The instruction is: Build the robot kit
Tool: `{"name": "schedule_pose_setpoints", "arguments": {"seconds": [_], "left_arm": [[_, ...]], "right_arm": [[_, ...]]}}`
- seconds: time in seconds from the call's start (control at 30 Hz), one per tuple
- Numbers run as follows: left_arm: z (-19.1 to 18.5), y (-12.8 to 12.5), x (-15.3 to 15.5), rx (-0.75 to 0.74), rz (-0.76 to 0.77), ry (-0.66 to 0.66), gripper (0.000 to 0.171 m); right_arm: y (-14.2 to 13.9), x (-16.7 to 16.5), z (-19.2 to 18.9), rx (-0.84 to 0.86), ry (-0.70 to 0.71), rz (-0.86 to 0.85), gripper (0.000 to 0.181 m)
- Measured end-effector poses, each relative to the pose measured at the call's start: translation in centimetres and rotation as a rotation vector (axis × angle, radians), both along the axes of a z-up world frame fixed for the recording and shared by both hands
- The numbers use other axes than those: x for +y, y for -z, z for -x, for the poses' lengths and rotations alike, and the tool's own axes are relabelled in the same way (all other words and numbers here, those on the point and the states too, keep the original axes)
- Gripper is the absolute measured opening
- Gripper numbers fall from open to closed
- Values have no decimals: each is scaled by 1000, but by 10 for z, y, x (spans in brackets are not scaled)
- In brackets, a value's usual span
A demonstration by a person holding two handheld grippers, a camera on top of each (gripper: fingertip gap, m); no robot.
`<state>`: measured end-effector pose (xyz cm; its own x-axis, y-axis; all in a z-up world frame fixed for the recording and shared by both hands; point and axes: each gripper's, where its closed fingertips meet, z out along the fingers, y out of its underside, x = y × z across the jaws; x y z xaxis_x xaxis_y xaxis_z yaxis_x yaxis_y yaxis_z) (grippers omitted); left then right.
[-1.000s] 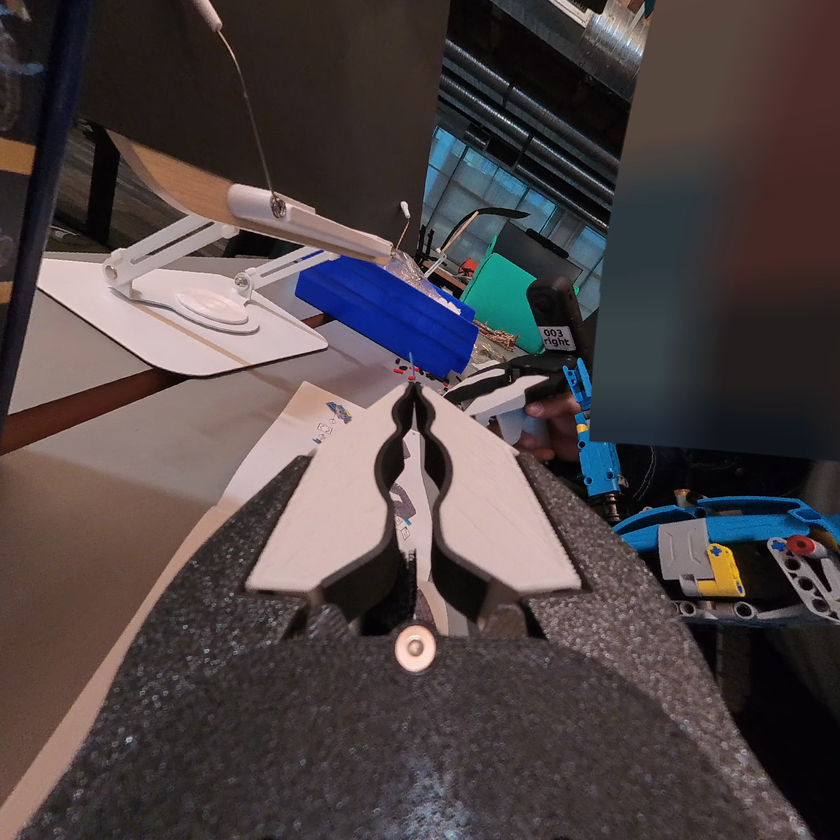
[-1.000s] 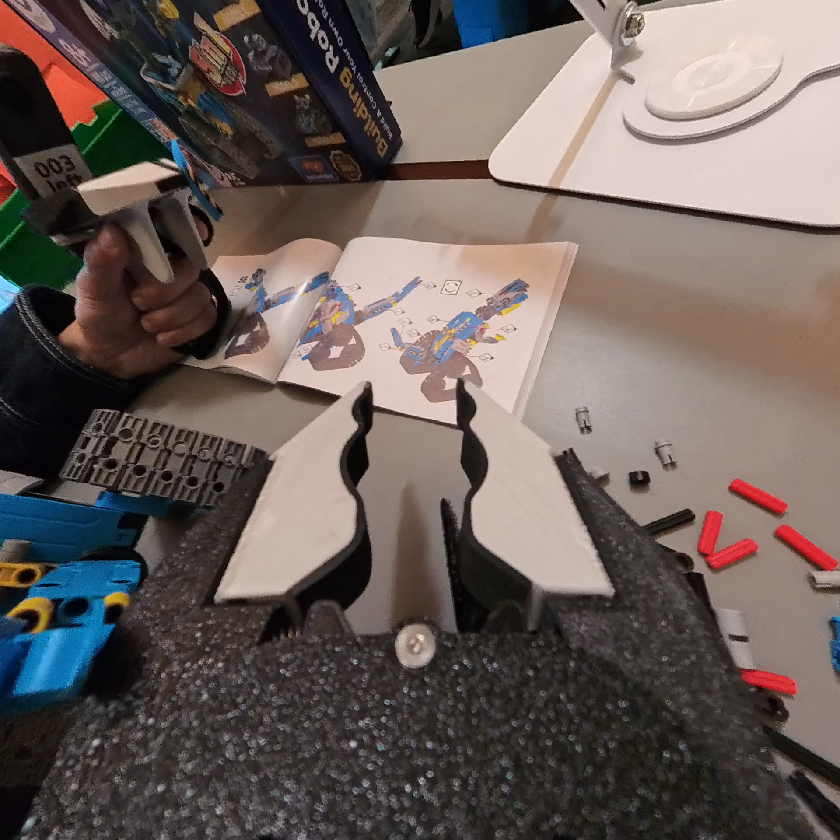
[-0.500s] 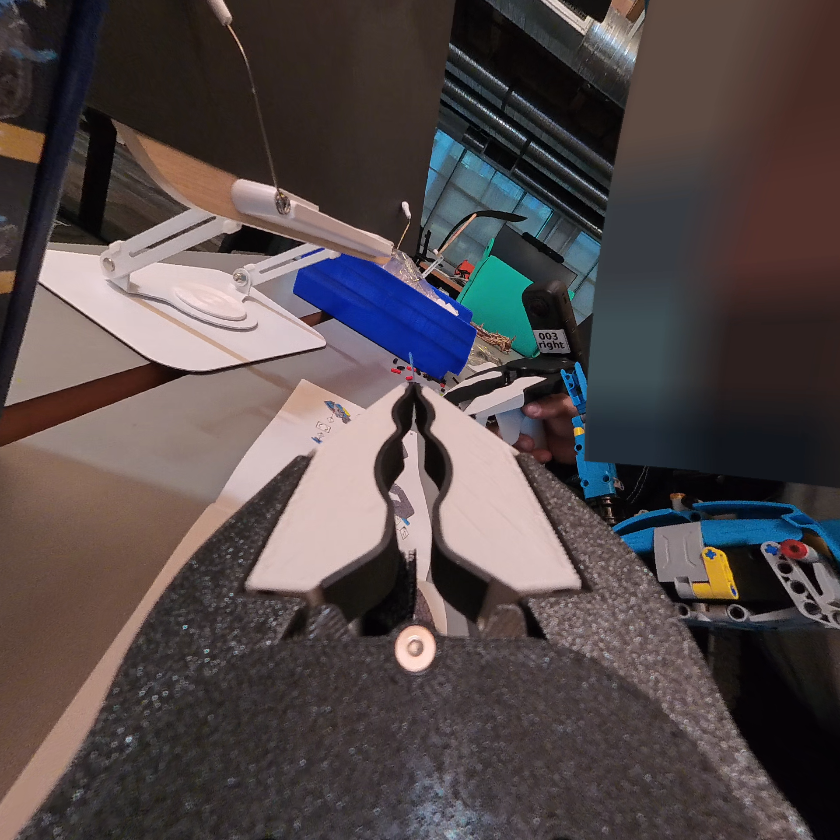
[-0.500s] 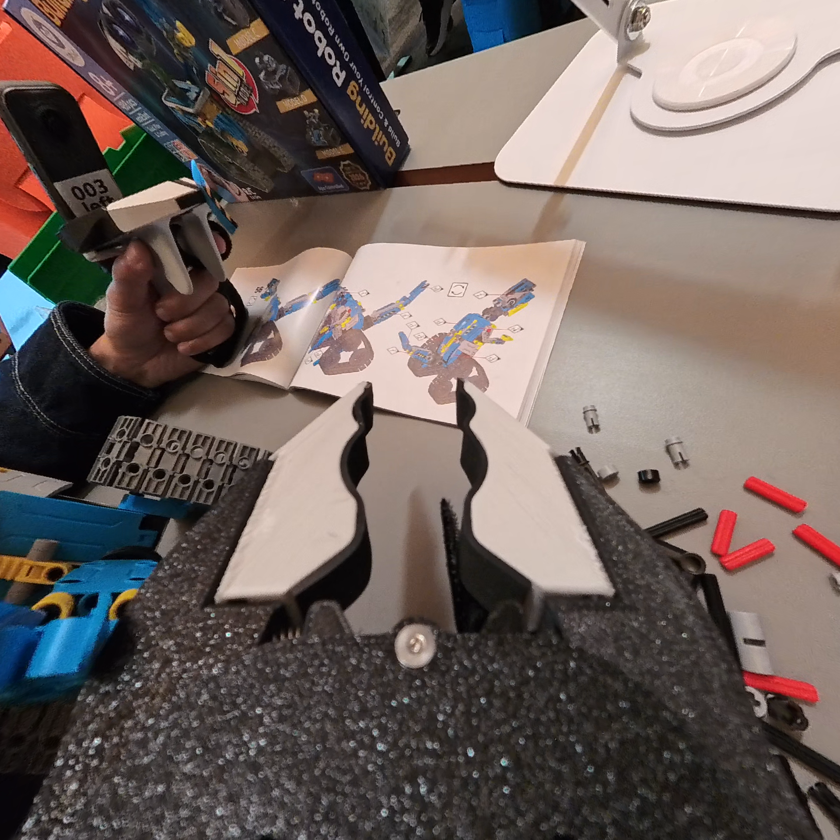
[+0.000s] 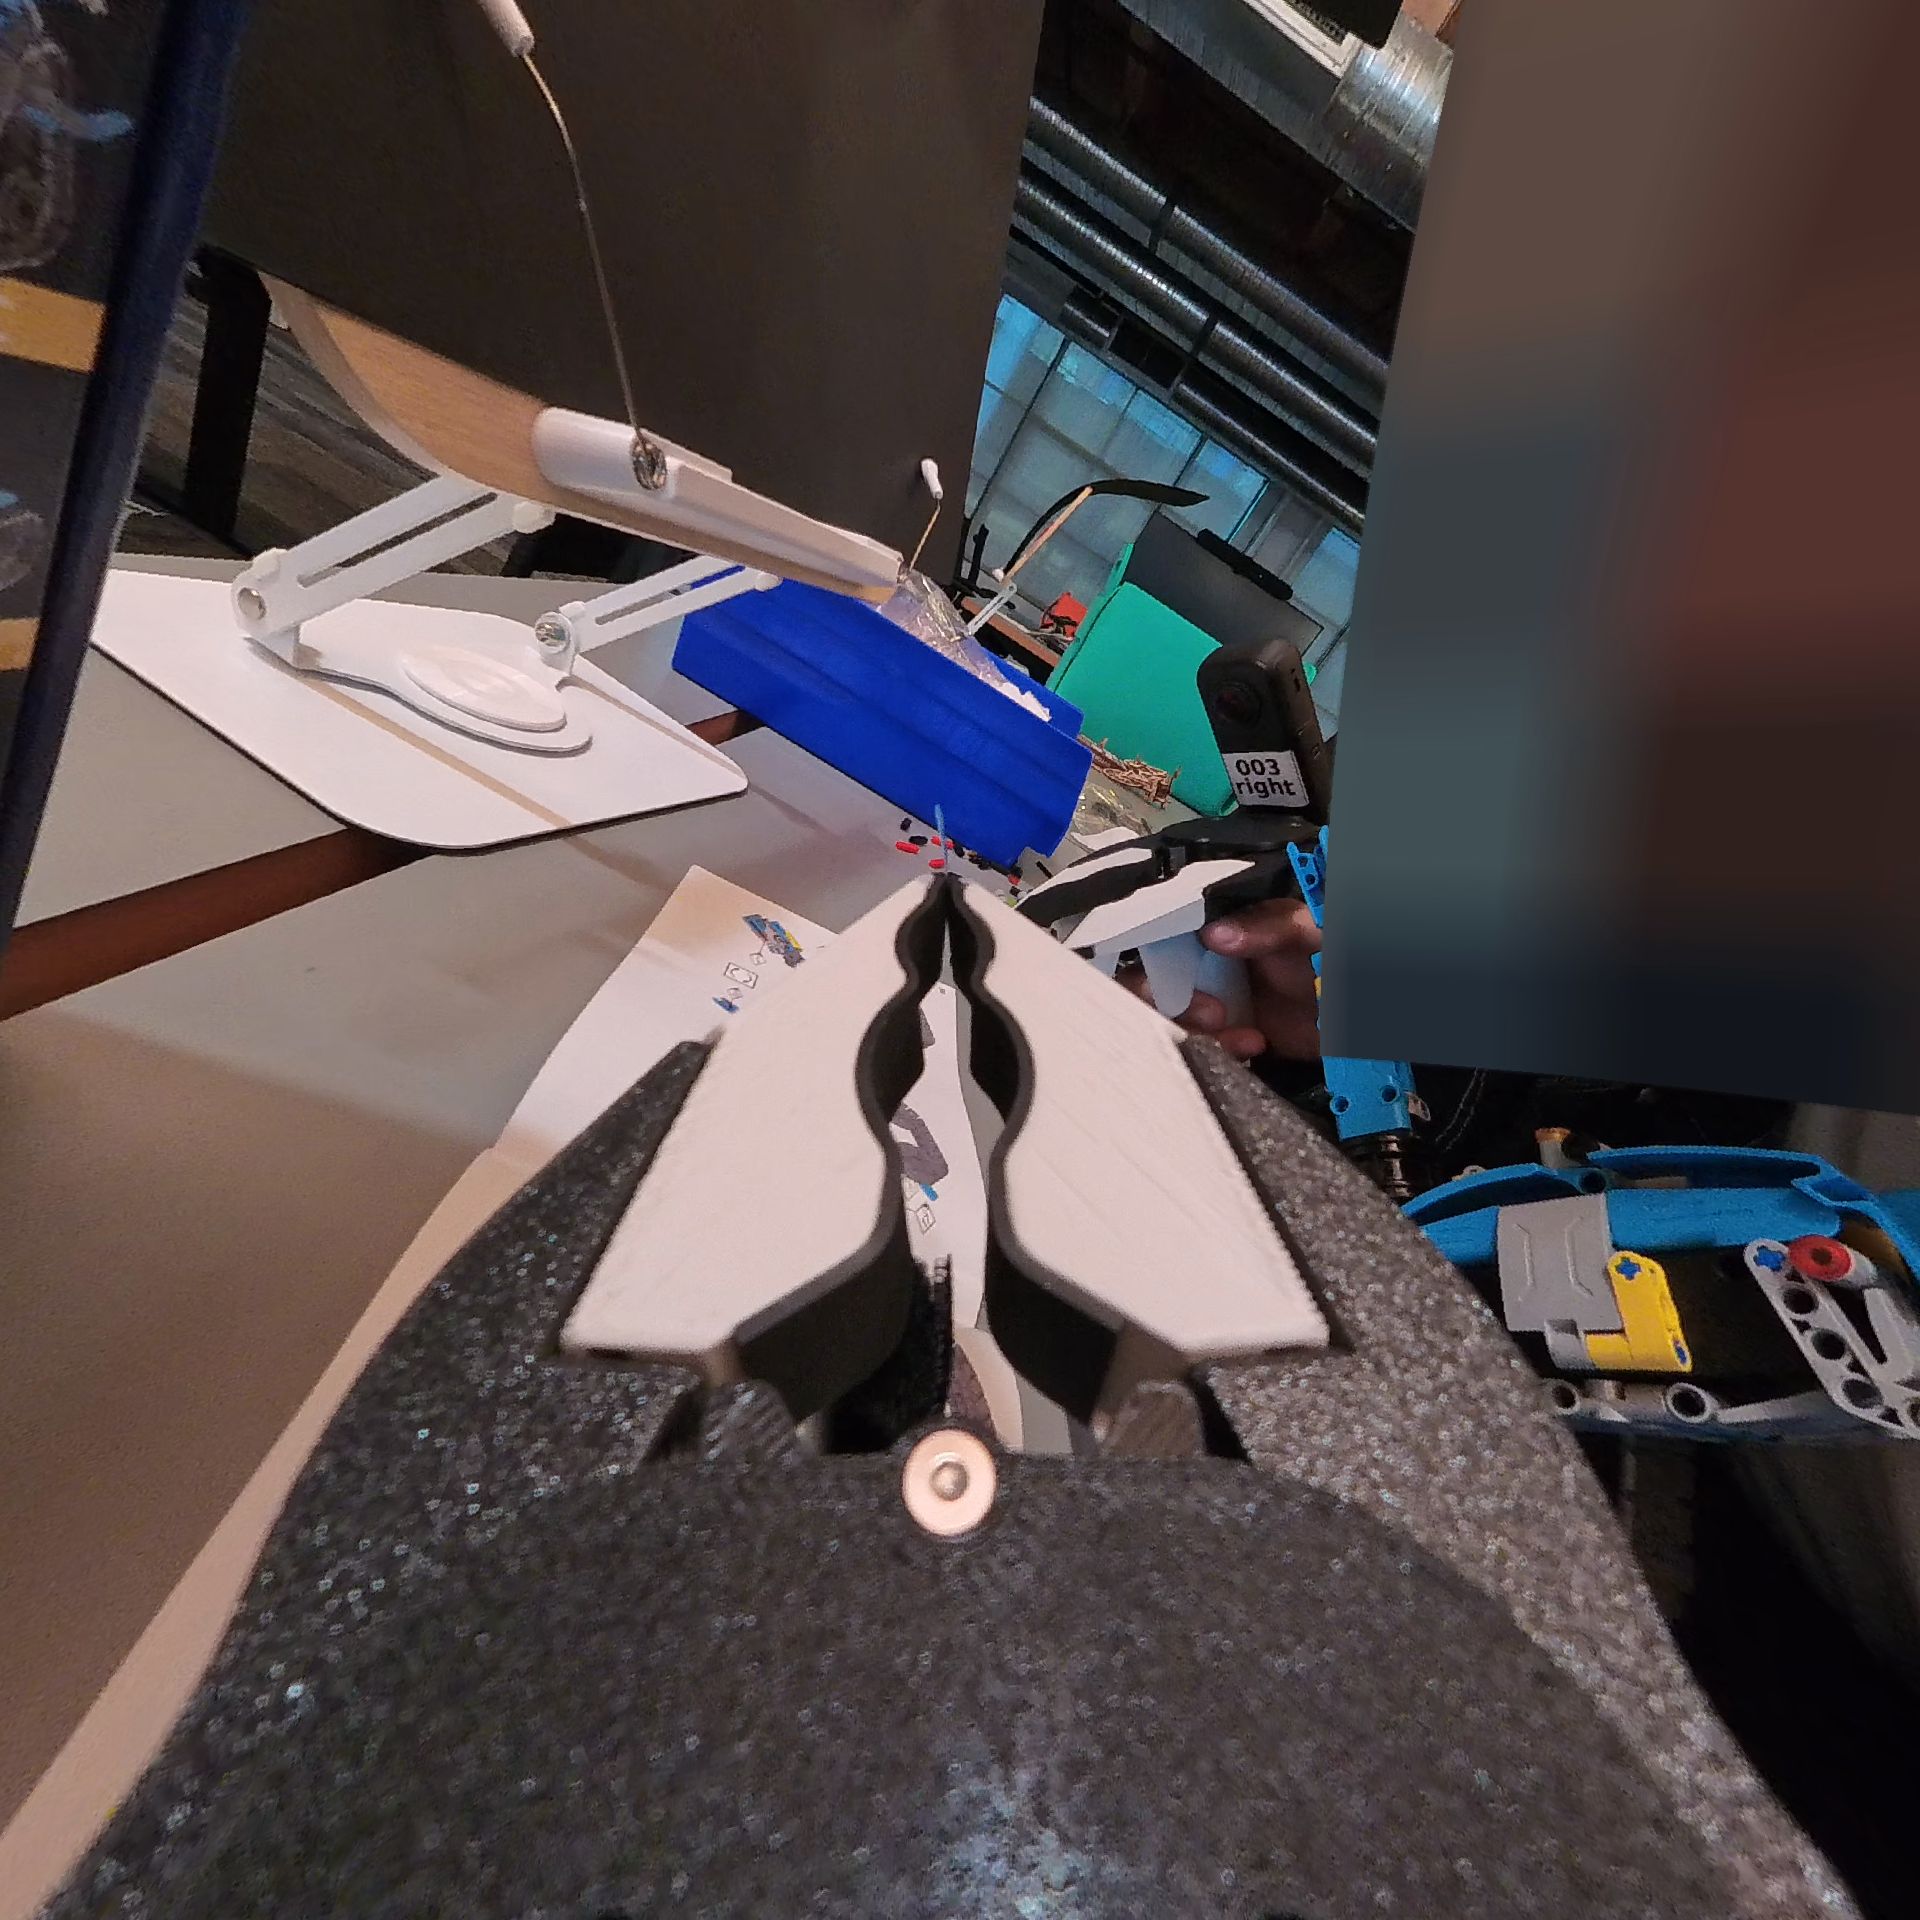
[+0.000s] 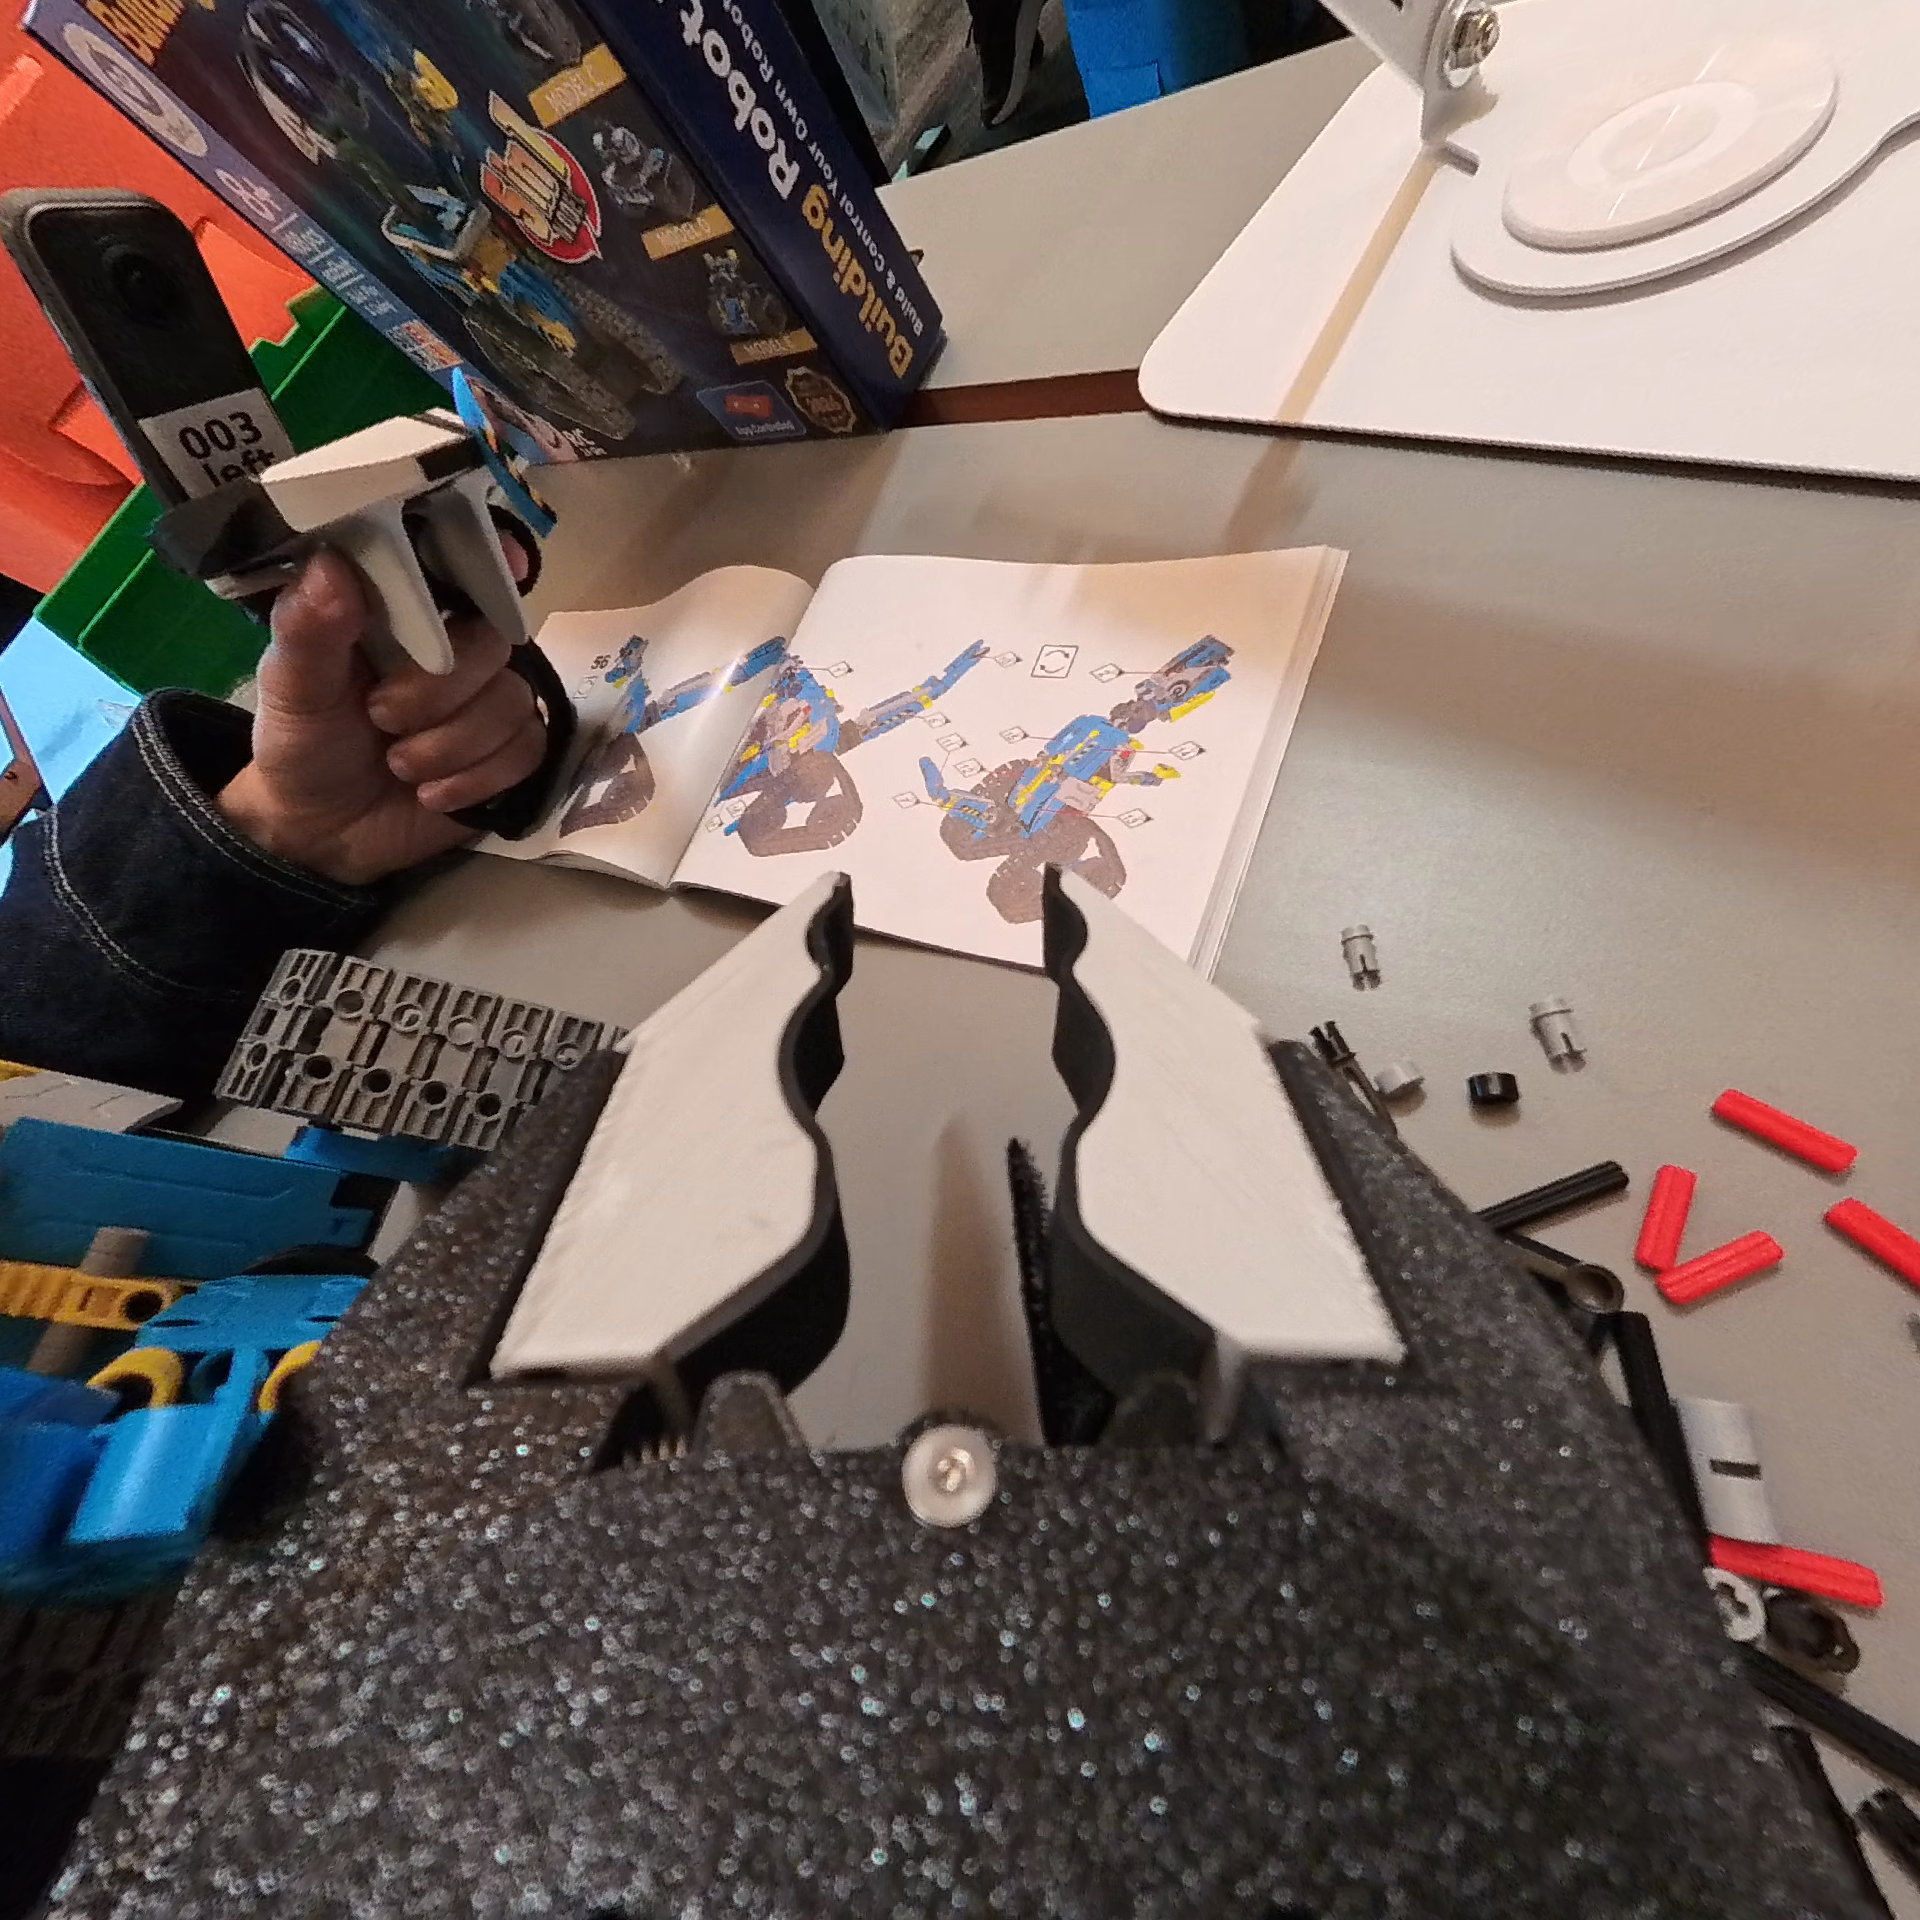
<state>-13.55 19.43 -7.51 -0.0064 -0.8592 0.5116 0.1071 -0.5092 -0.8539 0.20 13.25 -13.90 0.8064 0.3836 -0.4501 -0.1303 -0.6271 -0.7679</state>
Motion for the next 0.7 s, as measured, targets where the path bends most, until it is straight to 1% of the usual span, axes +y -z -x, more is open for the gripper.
{"name": "schedule_pose_setpoints", "arguments": {"seconds": [0.7], "left_arm": [[-1, 0, 0, 2, 3, 6, 0]], "right_arm": [[-2, -1, 2, 5, -5, 1, 36]]}}
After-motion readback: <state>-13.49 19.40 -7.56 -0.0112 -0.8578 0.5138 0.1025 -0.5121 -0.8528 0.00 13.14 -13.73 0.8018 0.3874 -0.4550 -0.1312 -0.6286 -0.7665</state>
